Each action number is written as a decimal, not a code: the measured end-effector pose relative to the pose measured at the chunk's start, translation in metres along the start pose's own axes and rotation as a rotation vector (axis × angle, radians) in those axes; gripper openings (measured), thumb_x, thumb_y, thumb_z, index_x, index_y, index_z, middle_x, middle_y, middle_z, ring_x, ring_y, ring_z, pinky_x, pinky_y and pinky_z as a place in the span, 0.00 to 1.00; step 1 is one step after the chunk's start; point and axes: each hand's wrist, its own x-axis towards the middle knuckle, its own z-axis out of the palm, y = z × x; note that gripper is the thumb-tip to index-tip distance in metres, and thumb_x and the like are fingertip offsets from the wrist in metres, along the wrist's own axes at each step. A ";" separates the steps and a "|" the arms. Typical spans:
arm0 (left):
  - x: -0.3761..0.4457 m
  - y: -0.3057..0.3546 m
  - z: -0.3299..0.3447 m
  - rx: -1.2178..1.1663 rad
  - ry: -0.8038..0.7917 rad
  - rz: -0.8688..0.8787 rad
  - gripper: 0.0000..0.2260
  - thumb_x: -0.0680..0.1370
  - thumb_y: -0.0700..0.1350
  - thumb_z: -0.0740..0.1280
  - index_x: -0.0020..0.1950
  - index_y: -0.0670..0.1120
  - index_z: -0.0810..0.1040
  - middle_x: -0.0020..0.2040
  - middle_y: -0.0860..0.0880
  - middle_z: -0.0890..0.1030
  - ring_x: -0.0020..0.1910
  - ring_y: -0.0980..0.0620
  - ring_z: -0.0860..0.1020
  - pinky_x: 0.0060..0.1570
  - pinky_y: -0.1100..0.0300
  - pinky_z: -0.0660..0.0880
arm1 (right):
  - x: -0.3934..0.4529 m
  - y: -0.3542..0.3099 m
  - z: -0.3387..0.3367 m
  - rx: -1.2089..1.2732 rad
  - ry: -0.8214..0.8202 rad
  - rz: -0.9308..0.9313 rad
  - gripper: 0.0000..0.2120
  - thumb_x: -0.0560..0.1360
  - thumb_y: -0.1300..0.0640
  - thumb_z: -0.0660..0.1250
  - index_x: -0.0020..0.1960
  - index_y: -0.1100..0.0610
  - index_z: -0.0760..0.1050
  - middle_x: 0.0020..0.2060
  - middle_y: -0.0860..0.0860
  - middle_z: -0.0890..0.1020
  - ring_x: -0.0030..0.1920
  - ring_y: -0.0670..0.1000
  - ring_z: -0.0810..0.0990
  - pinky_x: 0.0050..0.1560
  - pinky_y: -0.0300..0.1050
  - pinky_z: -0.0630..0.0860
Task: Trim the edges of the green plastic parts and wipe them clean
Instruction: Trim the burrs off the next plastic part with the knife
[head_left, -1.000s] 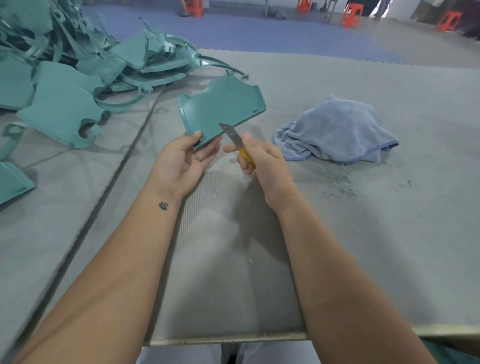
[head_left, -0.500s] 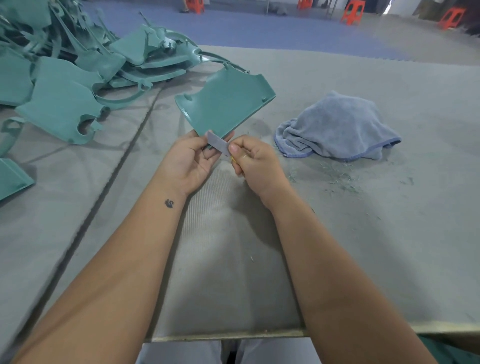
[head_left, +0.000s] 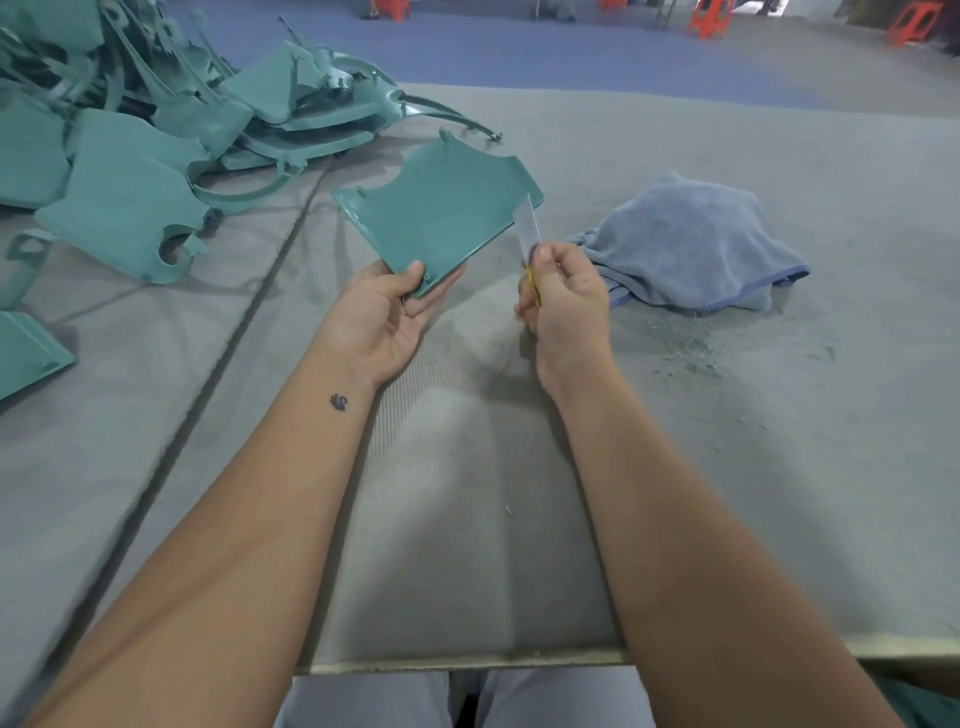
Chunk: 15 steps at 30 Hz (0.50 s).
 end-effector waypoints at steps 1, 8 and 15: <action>0.000 0.000 0.000 0.006 0.006 0.005 0.12 0.81 0.31 0.54 0.55 0.39 0.75 0.45 0.43 0.85 0.43 0.46 0.85 0.51 0.57 0.80 | -0.002 0.000 0.001 -0.028 -0.050 -0.013 0.13 0.81 0.60 0.58 0.38 0.53 0.71 0.23 0.47 0.70 0.25 0.44 0.64 0.25 0.35 0.61; 0.001 -0.002 0.000 0.053 0.008 -0.003 0.12 0.81 0.31 0.55 0.53 0.40 0.76 0.44 0.44 0.85 0.43 0.48 0.85 0.52 0.58 0.80 | -0.009 0.005 0.010 -0.406 -0.311 -0.137 0.14 0.80 0.62 0.60 0.37 0.51 0.72 0.25 0.48 0.69 0.25 0.43 0.65 0.28 0.33 0.63; 0.001 -0.001 -0.002 0.006 0.023 -0.033 0.11 0.82 0.32 0.54 0.57 0.38 0.75 0.48 0.42 0.85 0.43 0.45 0.85 0.49 0.57 0.81 | -0.004 -0.001 0.000 -0.070 -0.129 -0.028 0.12 0.81 0.59 0.59 0.40 0.52 0.73 0.25 0.47 0.72 0.25 0.46 0.66 0.24 0.37 0.63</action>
